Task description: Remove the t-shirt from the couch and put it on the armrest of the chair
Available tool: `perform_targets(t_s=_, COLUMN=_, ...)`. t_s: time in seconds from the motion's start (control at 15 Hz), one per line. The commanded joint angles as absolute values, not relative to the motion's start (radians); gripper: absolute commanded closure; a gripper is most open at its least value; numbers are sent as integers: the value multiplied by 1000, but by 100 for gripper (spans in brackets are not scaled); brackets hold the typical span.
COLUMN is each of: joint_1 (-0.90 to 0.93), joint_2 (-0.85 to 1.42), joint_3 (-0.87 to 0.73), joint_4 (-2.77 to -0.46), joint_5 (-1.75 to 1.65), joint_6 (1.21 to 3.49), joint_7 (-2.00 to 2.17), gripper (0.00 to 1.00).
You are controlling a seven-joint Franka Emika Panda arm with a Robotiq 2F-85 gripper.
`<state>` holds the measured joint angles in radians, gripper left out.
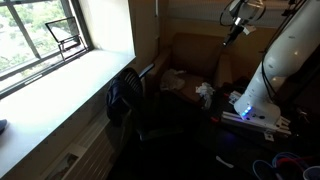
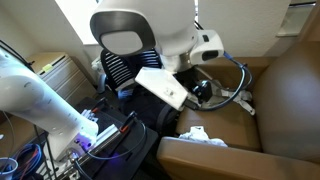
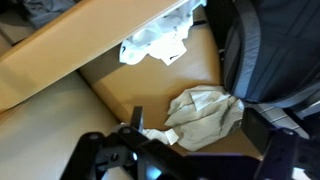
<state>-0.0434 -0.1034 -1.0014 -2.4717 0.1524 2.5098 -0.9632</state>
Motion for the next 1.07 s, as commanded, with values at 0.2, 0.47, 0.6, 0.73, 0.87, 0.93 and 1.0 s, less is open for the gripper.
perform_targets(t_s=0.2, joint_1=11, joint_2=252, joint_3=-1034, joint_4=-2366, joint_5=527, joint_6=2208, joint_7=-1335, gripper=0)
perform_targets(t_s=0.47, joint_1=-143, joint_2=436, joint_3=-775, joint_4=-2322, joint_5=597, joint_6=2362, joint_7=-1475, gripper=0)
perform_targets(t_s=0.6, joint_1=-247, joint_2=541, joint_3=-627, joint_4=-2247, joint_5=603, joint_6=2477, joint_7=-1511, gripper=0)
perform_targets(t_s=0.73, joint_1=-321, joint_2=437, joint_3=-544, joint_4=-2308, joint_5=474, joint_6=2512, joint_7=-1383, gripper=0)
perform_targets(t_s=0.87, joint_1=-392, joint_2=484, joint_3=-461, joint_4=-2277, joint_5=416, joint_6=2537, joint_7=-1331, gripper=0)
perform_targets(t_s=0.93, joint_1=-402, joint_2=478, joint_3=-456, joint_4=-2279, joint_5=402, joint_6=2535, joint_7=-1322, gripper=0)
perform_targets(t_s=1.0, joint_1=-404, joint_2=463, joint_3=-457, joint_4=-2284, joint_5=399, joint_6=2533, joint_7=-1323, gripper=0)
